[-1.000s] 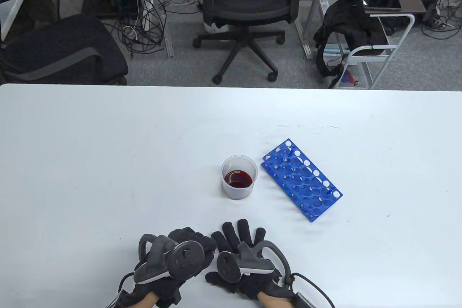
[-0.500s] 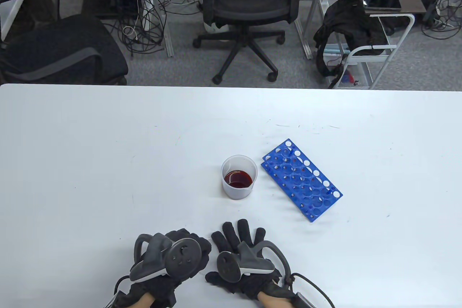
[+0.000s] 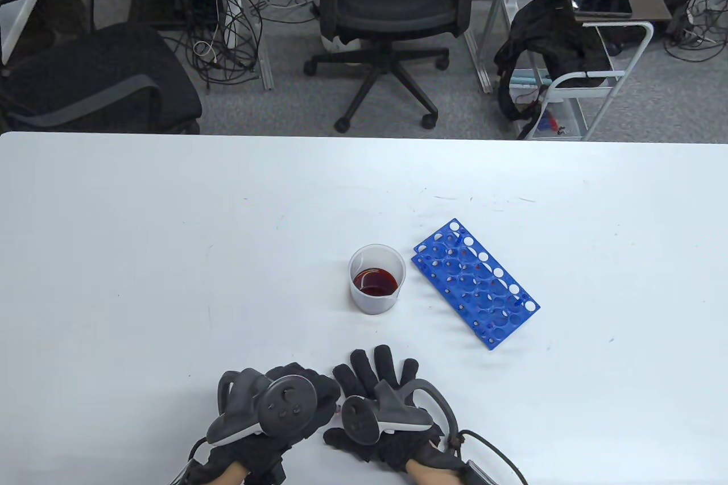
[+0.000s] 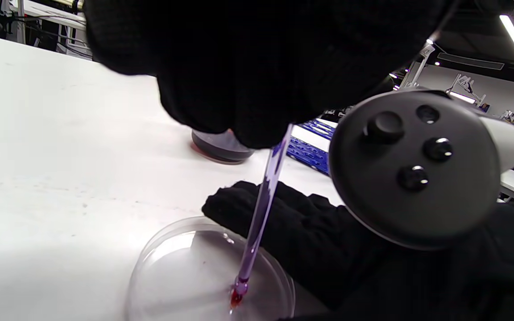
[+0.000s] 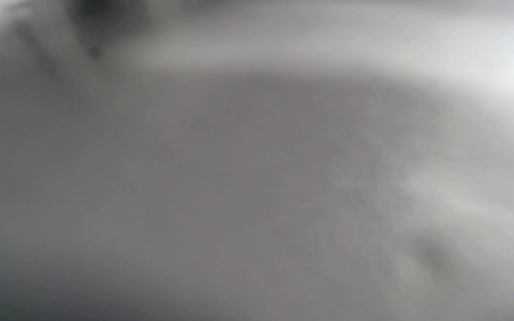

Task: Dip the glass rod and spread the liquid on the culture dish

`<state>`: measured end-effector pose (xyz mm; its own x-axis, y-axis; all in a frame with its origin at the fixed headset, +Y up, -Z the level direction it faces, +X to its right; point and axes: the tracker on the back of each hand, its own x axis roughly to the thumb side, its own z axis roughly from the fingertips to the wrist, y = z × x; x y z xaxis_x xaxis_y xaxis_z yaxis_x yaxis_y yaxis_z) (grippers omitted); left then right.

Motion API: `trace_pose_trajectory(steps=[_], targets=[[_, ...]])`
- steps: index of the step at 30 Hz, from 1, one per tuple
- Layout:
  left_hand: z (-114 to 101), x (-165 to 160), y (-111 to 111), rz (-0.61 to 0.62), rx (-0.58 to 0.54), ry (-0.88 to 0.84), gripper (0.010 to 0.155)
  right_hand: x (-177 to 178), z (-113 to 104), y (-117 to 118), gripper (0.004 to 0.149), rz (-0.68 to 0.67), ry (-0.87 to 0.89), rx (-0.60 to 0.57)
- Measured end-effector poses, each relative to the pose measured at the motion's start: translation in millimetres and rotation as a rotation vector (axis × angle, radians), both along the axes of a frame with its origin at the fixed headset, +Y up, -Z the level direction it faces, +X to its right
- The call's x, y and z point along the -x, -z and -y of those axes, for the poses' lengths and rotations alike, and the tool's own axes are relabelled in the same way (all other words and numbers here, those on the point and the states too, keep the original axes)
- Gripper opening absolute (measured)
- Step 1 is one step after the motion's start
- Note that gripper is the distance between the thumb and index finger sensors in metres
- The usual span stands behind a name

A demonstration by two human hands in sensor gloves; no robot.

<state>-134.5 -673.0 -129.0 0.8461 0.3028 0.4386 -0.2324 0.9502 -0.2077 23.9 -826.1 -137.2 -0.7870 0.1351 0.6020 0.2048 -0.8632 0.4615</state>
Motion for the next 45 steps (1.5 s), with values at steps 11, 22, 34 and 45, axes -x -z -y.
trace_pose_trajectory(steps=[11, 22, 34, 45], targets=[[-1.9, 3.0, 0.8, -0.047, -0.032, 0.037, 0.034, 0.0, 0.0, 0.0, 0.1, 0.0, 0.0, 0.0], [-3.5, 7.9, 2.9, -0.036, 0.013, 0.06, 0.034, 0.0, 0.0, 0.0, 0.101, 0.0, 0.0, 0.0], [2.6, 2.4, 1.6, 0.013, 0.068, -0.018, 0.034, 0.0, 0.0, 0.0, 0.101, 0.0, 0.0, 0.0], [1.0, -0.6, -2.7, -0.065, -0.047, 0.032, 0.034, 0.0, 0.0, 0.0, 0.101, 0.0, 0.0, 0.0]])
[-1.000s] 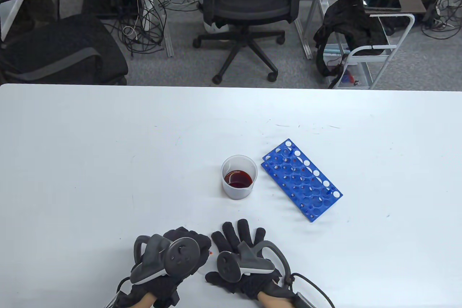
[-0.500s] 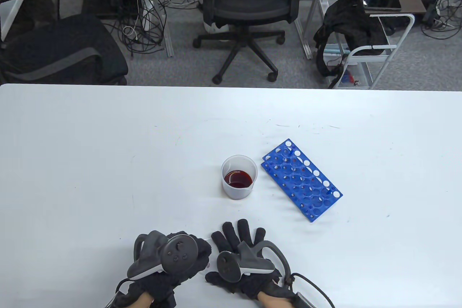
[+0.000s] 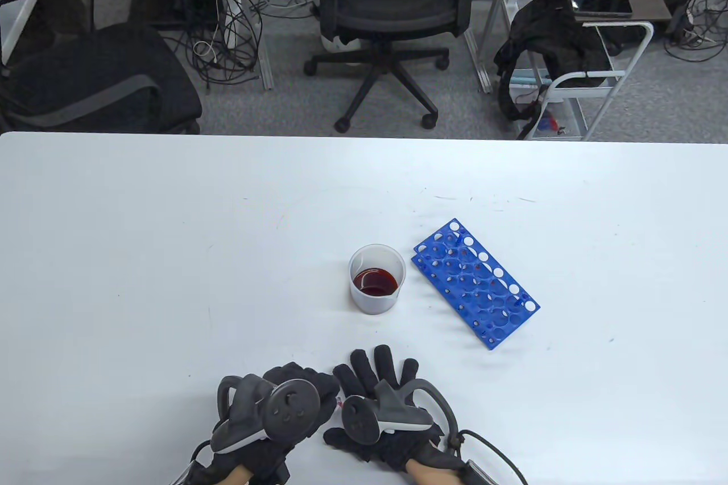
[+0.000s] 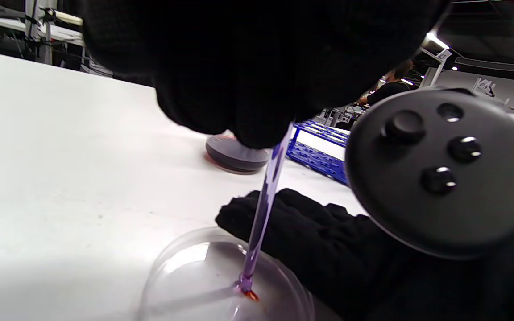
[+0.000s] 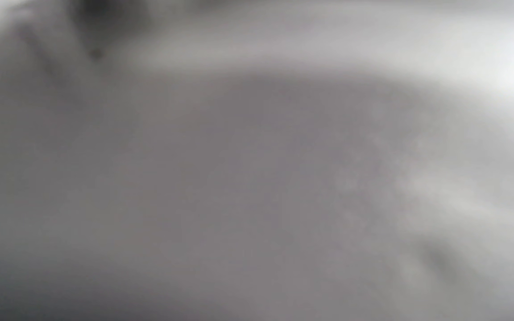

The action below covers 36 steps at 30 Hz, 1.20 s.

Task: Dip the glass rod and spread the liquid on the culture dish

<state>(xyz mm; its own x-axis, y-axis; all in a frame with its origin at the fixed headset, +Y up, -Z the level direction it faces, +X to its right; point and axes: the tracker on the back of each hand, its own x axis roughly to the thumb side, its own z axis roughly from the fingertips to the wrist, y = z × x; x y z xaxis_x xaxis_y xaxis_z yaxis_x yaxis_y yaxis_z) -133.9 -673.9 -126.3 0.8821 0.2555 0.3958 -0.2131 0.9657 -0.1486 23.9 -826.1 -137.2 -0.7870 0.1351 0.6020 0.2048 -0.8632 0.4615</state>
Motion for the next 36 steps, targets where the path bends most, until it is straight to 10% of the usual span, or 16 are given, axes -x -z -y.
trace_pose_trajectory(steps=[36], targets=[[2.9, -2.7, -3.8, 0.056, 0.083, -0.028, 0.035, 0.0, 0.0, 0.0, 0.101, 0.0, 0.0, 0.0]])
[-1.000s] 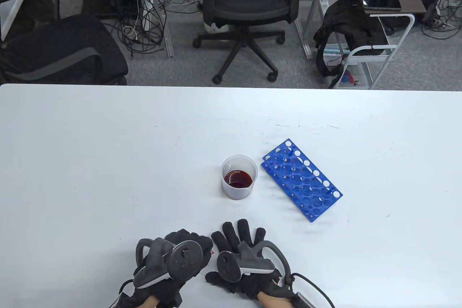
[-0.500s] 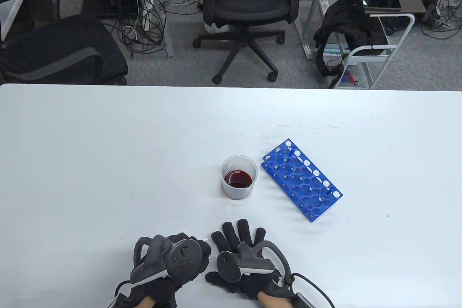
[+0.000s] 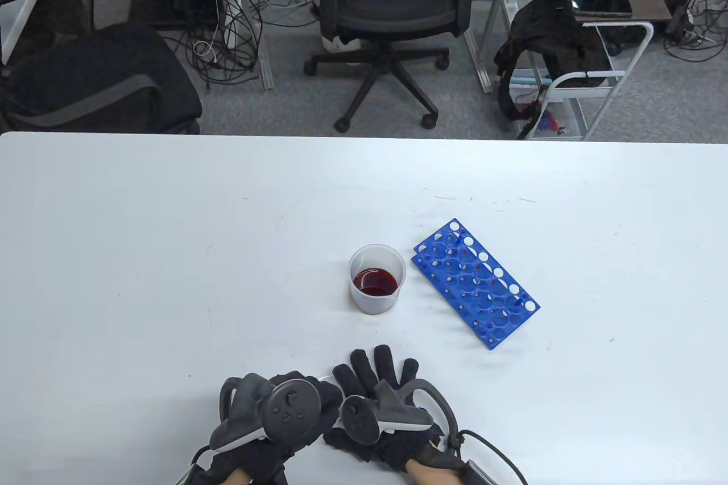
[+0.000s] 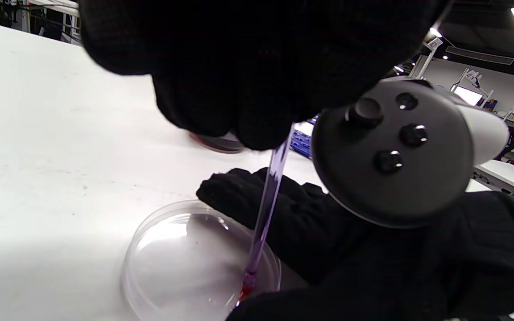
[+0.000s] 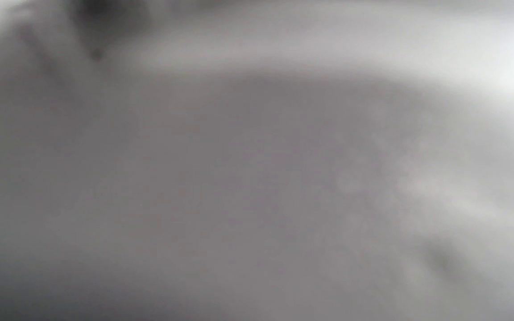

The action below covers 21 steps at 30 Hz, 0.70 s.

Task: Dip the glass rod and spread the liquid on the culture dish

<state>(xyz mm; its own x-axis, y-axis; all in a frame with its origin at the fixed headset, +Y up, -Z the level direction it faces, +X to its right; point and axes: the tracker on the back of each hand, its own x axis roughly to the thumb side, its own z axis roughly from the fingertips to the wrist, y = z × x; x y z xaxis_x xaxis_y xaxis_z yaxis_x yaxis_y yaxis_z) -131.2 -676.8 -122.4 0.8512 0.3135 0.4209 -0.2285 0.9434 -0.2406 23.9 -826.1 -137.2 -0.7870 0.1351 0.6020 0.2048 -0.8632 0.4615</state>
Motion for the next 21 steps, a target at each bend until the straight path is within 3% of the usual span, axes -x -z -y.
trace_pose_trajectory(steps=[21], targets=[[-1.1, 0.7, -0.3, -0.023, -0.031, 0.017, 0.035, 0.0, 0.0, 0.0, 0.101, 0.0, 0.0, 0.0]])
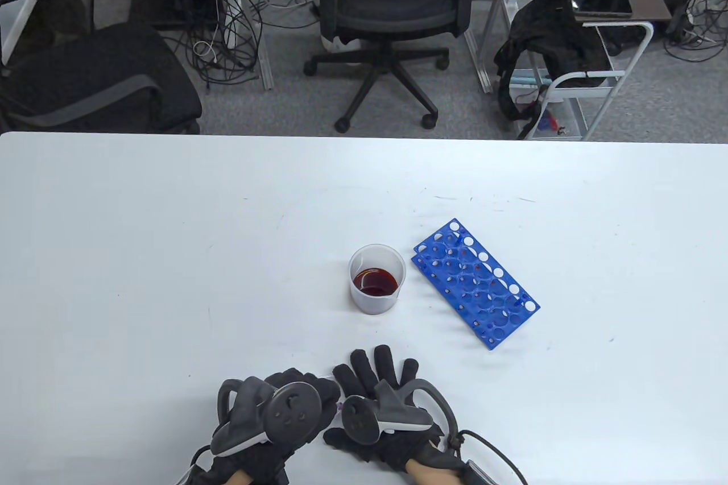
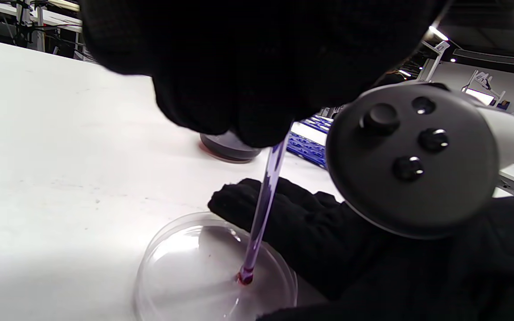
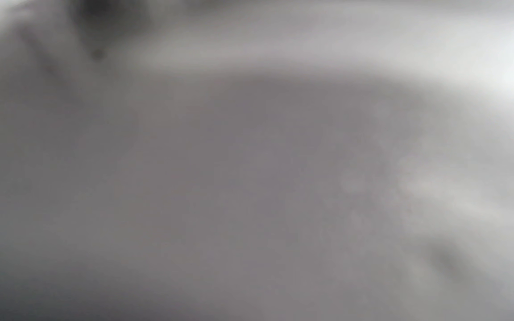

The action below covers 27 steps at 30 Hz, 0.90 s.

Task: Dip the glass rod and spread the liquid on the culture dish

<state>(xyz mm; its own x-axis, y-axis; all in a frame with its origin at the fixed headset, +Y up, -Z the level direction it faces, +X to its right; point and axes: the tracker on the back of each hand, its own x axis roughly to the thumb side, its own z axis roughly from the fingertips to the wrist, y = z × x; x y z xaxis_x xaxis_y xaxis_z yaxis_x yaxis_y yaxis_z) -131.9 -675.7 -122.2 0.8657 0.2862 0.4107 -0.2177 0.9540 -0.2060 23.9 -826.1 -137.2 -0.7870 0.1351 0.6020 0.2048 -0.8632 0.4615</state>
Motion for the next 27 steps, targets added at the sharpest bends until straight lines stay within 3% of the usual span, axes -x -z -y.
trace_pose_trajectory(steps=[17, 27], targets=[[-31.1, 43.6, -7.0, -0.067, 0.012, -0.23, 0.037, 0.0, 0.0, 0.0, 0.101, 0.0, 0.0, 0.0], [-27.6, 42.4, -5.7, -0.054, 0.031, -0.224, 0.037, -3.3, -5.9, 3.2, 0.107, 0.016, 0.091, 0.008]])
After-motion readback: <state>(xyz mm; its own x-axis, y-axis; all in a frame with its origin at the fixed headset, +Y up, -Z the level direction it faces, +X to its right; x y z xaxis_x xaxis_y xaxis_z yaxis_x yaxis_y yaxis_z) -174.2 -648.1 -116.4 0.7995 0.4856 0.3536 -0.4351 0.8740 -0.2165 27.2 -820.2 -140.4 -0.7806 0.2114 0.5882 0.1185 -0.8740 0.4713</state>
